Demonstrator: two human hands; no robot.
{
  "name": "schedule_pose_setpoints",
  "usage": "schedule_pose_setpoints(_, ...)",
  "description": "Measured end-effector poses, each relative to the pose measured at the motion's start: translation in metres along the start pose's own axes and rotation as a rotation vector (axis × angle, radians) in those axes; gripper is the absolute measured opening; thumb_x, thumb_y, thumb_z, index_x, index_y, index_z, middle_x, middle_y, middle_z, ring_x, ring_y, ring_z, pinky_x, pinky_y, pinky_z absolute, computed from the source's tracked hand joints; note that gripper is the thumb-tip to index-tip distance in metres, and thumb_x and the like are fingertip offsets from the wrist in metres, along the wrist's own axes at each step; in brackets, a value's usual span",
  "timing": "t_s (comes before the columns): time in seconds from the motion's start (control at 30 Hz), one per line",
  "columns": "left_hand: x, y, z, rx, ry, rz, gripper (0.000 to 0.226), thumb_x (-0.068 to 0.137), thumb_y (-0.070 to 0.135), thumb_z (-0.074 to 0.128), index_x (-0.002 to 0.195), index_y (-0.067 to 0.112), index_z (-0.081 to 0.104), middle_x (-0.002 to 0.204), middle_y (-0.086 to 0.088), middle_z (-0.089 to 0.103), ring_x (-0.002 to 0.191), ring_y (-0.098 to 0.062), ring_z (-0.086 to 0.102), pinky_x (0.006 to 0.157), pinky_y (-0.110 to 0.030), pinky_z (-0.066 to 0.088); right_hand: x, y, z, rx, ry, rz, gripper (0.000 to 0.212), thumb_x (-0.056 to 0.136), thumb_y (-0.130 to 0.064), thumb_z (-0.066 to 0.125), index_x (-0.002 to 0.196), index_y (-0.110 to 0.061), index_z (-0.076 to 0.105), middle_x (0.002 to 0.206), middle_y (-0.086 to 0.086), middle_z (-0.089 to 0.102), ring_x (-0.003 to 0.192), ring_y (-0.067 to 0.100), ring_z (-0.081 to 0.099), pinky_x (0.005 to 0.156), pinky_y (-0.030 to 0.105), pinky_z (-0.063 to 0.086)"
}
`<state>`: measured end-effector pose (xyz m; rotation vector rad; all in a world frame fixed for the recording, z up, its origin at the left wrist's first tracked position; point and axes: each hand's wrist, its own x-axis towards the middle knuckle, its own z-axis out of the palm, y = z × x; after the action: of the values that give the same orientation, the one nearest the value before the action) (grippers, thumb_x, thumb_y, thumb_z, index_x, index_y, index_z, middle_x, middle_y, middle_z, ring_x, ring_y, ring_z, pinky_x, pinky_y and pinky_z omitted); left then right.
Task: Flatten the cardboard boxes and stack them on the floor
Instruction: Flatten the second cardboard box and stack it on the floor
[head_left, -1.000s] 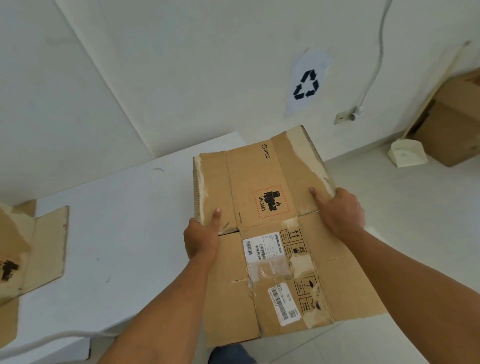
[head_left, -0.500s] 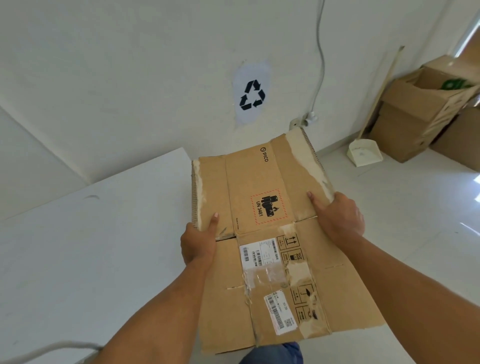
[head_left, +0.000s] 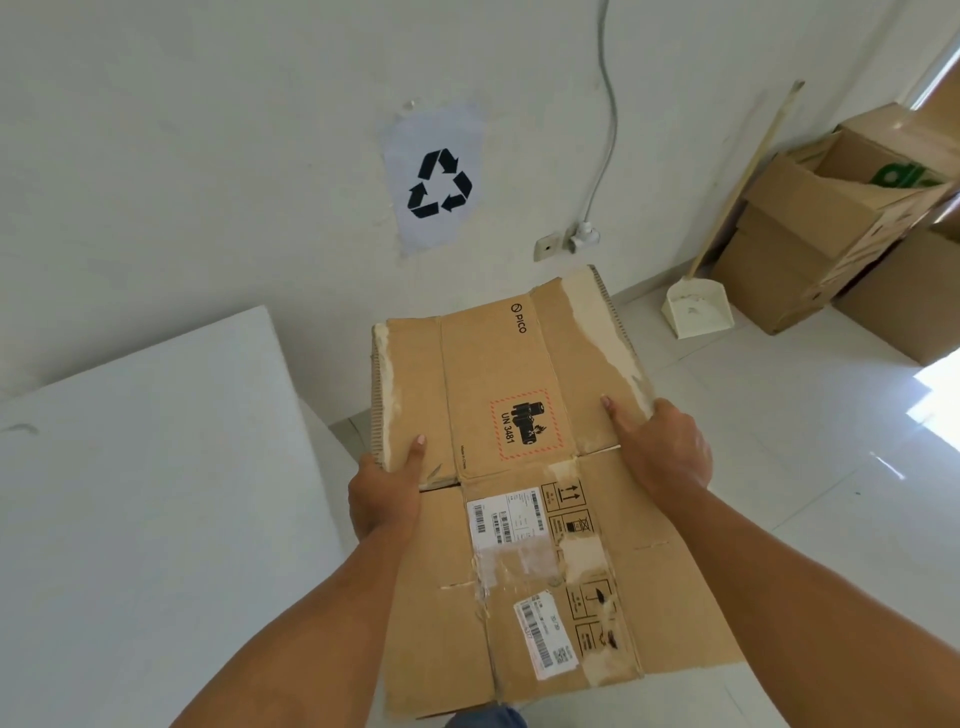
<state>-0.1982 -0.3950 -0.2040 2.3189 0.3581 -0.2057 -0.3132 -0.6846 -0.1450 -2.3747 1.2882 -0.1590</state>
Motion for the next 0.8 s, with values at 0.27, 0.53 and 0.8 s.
schedule_pose_setpoints(0.27, -0.005, 0.029, 0.074, 0.023, 0.064, -0.131, 0.077, 0.076, 0.087, 0.051, 0.105, 0.016, 0.056, 0.104, -0.006, 0.067, 0.089, -0.031, 0.067, 0.067, -0.039, 0.059, 0.103, 0.016, 0.017, -0.085, -0.101, -0.109, 0.078, 0.087, -0.086, 0.041, 0.104, -0.012, 0.063, 0.086, 0.003, 0.065, 0.079, 0.028, 0.063, 0.076, 0.043, 0.054)
schedule_pose_setpoints(0.53, -0.008, 0.049, 0.154, -0.029, 0.162, -0.286, 0.073, 0.079, 0.082, 0.053, 0.102, 0.013, 0.055, 0.101, -0.008, 0.066, 0.090, -0.032, 0.066, 0.070, -0.044, 0.059, 0.208, 0.027, 0.049, -0.147, -0.226, -0.269, 0.078, 0.086, -0.088, 0.039, 0.099, -0.015, 0.062, 0.084, 0.003, 0.067, 0.077, 0.028, 0.066, 0.073, 0.042, 0.056)
schedule_pose_setpoints(0.8, 0.016, 0.044, 0.217, -0.059, 0.158, -0.343, 0.067, 0.085, 0.072, 0.057, 0.110, 0.009, 0.055, 0.109, -0.012, 0.068, 0.098, -0.034, 0.066, 0.075, -0.041, 0.059, 0.283, 0.025, 0.107, -0.214, -0.304, -0.350, 0.078, 0.087, -0.088, 0.037, 0.099, -0.015, 0.062, 0.082, 0.003, 0.065, 0.073, 0.028, 0.065, 0.067, 0.040, 0.055)
